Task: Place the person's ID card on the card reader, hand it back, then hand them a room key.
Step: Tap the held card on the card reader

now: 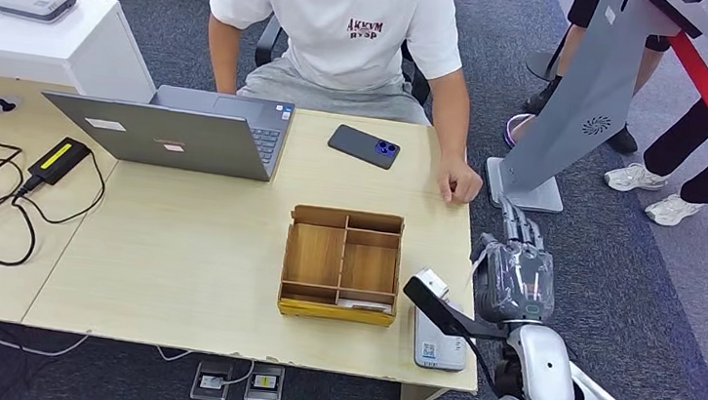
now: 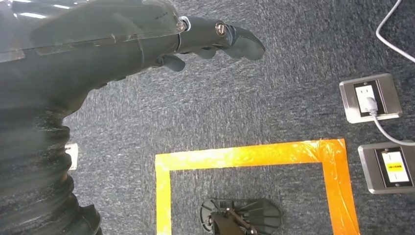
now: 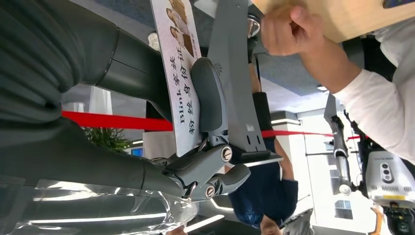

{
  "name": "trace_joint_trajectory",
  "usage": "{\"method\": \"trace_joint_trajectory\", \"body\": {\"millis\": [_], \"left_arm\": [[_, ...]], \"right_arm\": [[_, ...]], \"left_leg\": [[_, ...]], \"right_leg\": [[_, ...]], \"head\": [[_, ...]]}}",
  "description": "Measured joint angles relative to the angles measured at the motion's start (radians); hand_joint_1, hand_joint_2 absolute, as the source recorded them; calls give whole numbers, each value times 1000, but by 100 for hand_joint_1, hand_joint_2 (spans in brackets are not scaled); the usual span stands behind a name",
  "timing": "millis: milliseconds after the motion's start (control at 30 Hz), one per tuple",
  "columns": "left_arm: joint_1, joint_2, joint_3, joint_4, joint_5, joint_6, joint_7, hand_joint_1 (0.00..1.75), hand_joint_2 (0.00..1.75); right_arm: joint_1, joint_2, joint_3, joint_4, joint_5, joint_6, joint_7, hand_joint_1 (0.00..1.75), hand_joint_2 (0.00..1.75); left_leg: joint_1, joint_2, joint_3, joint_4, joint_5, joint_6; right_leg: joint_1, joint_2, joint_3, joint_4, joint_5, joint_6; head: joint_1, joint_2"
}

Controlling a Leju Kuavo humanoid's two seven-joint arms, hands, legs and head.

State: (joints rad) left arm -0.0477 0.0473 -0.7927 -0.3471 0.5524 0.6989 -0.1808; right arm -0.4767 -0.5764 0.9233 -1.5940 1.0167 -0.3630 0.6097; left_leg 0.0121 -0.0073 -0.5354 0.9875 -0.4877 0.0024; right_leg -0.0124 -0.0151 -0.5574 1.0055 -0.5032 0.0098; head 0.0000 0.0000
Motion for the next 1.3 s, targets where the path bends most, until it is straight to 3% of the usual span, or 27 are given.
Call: {"method": "trace_joint_trajectory", "body": {"millis": [633,1300], "left_arm": [[2,-8,29,11,-6,0,1,0,175],[3,-8,30,11,4,0,28,0,175]], "right_arm": [[104,-10,-39,-60,-20,6,-12,175,175],[117,83,-33,134,-152,8,-60,175,175]], "left_leg": [[0,2,0,0,0,0],[0,2,-1,0,0,0]], "right_leg": [[0,2,0,0,0,0],[0,2,0,0,0,0]], "head": [[0,0],[0,0]]}}
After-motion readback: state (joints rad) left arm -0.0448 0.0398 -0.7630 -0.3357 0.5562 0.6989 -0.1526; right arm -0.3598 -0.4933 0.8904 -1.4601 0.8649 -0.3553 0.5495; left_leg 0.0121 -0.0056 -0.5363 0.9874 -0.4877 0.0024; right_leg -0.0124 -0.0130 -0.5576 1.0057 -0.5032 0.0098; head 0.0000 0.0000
